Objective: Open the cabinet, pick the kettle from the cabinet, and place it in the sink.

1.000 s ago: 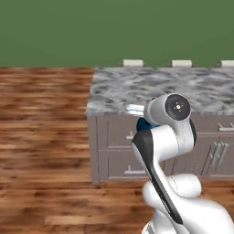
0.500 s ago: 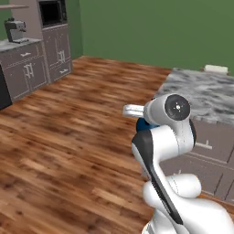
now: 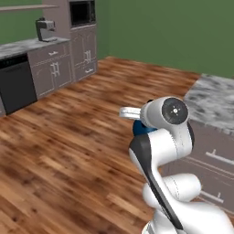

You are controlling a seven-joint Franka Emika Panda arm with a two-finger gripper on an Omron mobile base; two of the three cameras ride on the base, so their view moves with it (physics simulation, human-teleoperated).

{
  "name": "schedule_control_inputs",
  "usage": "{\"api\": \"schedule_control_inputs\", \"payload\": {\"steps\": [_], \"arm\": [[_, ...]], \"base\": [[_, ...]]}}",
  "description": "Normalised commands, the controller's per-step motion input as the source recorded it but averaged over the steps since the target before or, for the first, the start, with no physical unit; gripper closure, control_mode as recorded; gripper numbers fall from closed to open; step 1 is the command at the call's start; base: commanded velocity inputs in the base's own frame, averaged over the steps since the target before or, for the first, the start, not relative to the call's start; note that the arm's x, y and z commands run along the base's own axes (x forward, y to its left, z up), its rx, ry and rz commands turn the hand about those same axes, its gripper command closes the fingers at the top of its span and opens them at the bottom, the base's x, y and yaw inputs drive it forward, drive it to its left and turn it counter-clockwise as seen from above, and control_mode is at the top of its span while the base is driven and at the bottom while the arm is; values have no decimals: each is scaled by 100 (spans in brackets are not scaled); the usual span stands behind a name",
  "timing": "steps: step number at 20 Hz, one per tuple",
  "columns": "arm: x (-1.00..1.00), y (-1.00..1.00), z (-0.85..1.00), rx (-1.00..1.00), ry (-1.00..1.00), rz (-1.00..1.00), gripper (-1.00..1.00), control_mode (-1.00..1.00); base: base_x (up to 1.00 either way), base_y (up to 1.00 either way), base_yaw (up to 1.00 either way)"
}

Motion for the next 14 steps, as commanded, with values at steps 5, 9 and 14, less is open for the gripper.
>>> {"api": "schedule_control_inputs", "payload": {"steps": [5,9,14], "arm": [[0,0,0,0,0,0,100,100],[0,0,0,0,0,0,100,100],[0,0,0,0,0,0,100,100]], "base": [[74,0,16],[75,0,16],[72,1,20]]}}
